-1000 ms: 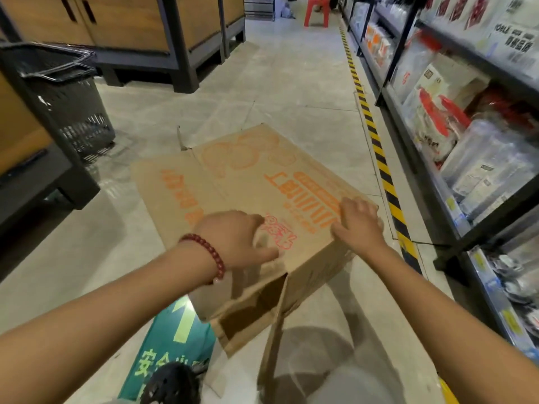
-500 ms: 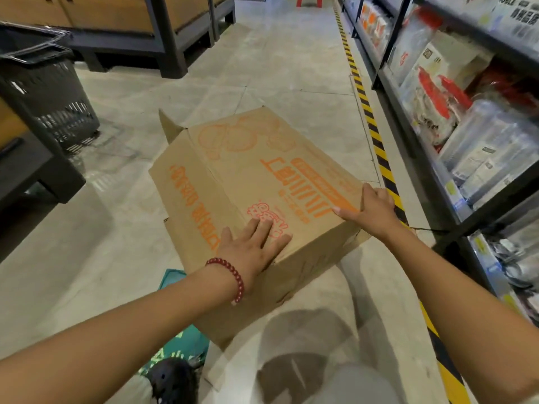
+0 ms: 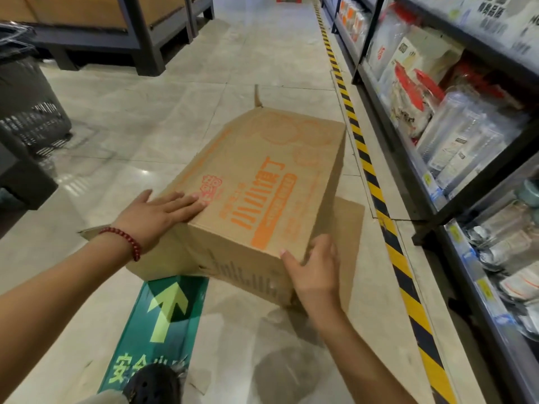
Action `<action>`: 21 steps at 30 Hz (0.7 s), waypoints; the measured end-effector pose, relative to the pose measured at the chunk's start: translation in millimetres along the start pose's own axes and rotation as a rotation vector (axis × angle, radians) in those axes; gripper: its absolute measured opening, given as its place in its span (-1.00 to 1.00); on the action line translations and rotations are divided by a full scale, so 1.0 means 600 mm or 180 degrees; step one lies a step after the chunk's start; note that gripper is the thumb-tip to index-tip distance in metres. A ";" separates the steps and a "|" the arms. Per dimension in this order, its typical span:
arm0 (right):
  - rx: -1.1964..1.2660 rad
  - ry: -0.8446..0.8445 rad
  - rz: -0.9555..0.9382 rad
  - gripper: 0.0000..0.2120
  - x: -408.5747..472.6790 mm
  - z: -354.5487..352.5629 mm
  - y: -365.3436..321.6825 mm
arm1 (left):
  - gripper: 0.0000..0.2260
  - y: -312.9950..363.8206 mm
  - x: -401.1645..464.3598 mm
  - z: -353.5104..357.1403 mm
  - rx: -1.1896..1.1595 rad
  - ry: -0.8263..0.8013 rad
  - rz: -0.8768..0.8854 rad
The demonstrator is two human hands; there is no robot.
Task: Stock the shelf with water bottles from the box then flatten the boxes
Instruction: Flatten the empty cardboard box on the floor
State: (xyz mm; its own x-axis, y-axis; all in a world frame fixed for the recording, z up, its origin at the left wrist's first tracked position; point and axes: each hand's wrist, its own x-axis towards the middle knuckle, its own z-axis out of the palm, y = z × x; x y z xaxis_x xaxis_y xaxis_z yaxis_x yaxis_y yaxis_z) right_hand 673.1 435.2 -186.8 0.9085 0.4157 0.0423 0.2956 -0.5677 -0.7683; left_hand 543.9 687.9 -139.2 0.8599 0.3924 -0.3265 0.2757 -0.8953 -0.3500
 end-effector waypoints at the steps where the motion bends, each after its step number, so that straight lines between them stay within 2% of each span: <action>1: 0.0255 -0.0126 -0.0045 -0.60 -0.010 0.008 0.001 | -0.14 0.005 0.005 -0.006 -0.0065 -0.0029 -0.0189; 3: 0.0926 -0.0339 0.0199 -0.62 -0.024 0.018 0.009 | -0.19 0.024 0.017 -0.023 -0.0244 -0.0022 -0.0356; 4: 0.1333 -0.0382 0.0519 -0.60 -0.028 0.021 0.013 | -0.18 0.036 0.024 -0.030 -0.0346 0.0082 -0.0261; 7: 0.2050 -0.0624 0.1703 -0.57 -0.027 0.038 0.047 | -0.16 0.079 0.039 -0.045 -0.0757 0.0461 0.0485; 9: 0.2228 -0.0947 0.2253 -0.40 -0.027 0.053 0.070 | -0.08 0.104 0.042 -0.052 -0.0823 0.0328 0.0811; 12: 0.2941 -0.1115 0.2665 -0.32 -0.027 0.063 0.094 | 0.10 0.118 0.049 -0.053 -0.0961 0.0092 0.0843; 14: 0.3079 -0.0841 0.2634 -0.40 -0.035 0.060 0.100 | 0.12 0.114 0.052 -0.046 -0.1002 0.0115 0.0800; 17: 0.2418 0.0286 0.2274 -0.62 -0.056 0.040 0.092 | 0.08 0.108 0.057 -0.041 -0.1097 0.0196 0.0708; 19: 0.2631 0.1066 0.1641 -0.72 -0.074 0.003 0.068 | 0.06 0.105 0.061 -0.043 -0.1268 0.0292 0.0671; 21: 0.3062 0.1223 0.0750 -0.68 -0.082 -0.041 0.036 | 0.08 0.100 0.063 -0.044 -0.1417 0.0327 0.0646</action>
State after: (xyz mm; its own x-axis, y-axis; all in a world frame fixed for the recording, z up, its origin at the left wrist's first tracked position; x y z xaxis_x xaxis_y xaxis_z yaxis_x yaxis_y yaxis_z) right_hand 642.0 384.9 -190.0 0.9944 0.0207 -0.1036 -0.1054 0.2660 -0.9582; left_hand 604.4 643.3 -149.7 0.9469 0.1982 -0.2532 0.2358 -0.9634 0.1276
